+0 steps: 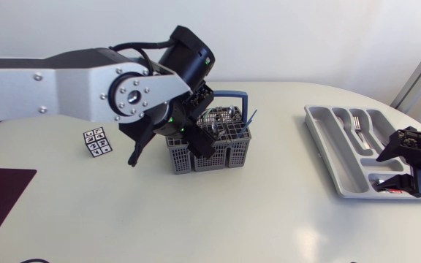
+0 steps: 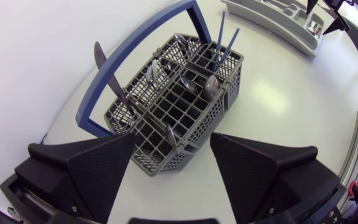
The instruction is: Transfer all utensils from the basket to the drawer tray.
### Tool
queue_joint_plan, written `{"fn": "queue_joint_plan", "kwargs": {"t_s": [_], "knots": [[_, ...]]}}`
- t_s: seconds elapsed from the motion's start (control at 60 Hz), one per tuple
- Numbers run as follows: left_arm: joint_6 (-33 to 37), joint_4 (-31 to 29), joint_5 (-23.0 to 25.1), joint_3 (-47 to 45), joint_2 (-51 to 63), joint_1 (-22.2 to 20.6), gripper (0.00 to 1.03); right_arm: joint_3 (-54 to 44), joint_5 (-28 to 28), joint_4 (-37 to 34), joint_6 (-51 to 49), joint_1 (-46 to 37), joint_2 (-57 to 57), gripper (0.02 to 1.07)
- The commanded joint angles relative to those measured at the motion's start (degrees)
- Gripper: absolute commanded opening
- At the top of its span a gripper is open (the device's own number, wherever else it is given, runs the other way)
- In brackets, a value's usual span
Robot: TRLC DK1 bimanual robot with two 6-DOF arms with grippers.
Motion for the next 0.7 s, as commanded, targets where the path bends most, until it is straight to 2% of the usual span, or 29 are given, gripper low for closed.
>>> {"fn": "queue_joint_plan", "kwargs": {"t_s": [0.0,0.2,0.25,0.3,0.35,0.433,0.5,0.55,0.683], "knots": [[-0.4,-1.5,-1.6,2.9,3.2,-0.2,0.72,-3.9,-0.1,0.3,6.1,2.8,-2.7,1.02],[-1.6,-3.6,-2.5,6.4,6.9,-0.4,0.63,-9.7,0.2,1.6,13.3,9.9,-8.8,1.02],[-1.9,-4.4,-2.9,7.1,7.7,-0.4,0.58,-11.2,0.2,1.7,14.5,11.5,-10.5,1.02],[-2.2,-4.8,-3.3,7.5,8.3,-0.3,0.58,-12.0,0.2,1.7,14.8,12.3,-11.4,1.02],[-2.5,-5.0,-3.7,7.7,9.0,-0.1,0.49,-12.8,0.2,1.8,14.8,13.0,-12.5,1.02],[-2.7,-5.1,-4.1,7.7,9.7,0.3,0.42,-13.1,0.2,1.8,15.6,13.9,-13.3,1.02],[-2.9,-5.2,-4.5,7.7,9.9,0.5,0.40,-13.2,0.2,1.8,15.9,14.3,-13.6,1.02],[-3.0,-5.5,-4.6,7.7,10.1,0.5,0.33,-13.2,0.2,1.8,16.3,14.5,-13.7,1.02],[-3.1,-5.8,-5.8,7.9,10.6,0.7,0.31,-14.0,0.2,1.8,17.2,16.2,-14.7,1.02]]}}
